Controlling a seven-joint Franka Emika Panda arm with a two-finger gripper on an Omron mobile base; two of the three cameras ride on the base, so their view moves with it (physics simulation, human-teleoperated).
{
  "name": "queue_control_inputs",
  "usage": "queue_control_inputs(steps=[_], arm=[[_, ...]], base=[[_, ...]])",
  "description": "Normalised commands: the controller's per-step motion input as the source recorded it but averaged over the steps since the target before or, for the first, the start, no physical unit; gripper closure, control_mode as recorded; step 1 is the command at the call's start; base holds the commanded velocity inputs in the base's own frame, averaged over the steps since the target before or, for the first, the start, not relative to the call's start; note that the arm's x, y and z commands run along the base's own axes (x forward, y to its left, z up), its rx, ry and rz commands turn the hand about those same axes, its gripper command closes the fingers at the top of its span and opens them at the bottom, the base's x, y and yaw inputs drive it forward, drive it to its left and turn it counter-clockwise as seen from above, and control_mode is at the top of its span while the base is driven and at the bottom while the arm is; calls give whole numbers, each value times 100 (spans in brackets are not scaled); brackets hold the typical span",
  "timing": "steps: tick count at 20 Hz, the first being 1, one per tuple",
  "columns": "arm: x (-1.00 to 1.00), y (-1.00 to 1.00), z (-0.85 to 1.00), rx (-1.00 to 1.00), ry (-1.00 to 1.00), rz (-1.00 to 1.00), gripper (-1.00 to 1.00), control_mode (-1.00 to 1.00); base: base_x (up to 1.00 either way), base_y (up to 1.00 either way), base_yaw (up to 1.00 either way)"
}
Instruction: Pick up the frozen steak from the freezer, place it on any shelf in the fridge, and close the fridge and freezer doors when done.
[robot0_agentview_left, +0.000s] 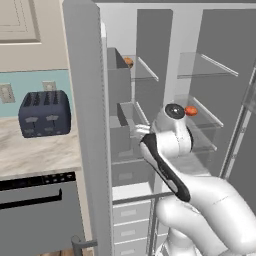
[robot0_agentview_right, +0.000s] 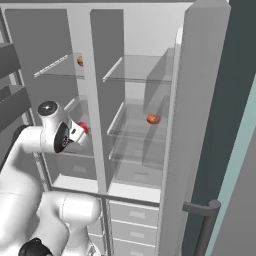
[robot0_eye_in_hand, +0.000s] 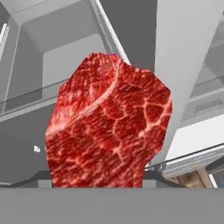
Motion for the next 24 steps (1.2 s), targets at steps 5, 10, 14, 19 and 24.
queue_control_inputs(steps=[5,10,14,19,24], arm=[[-72,-93,36,5,-6,-1,100,-100],[-15,-100,27,3,-5,-2,100,-100],[18,-93,32,1,-2,-1,100,-100],[42,-56,54,0,0,-4,100,-100],[74,-23,17,0,0,-2,100,-100]], base=[[0,0,0],[0,0,0],[0,0,0],[0,0,0],[0,0,0]])
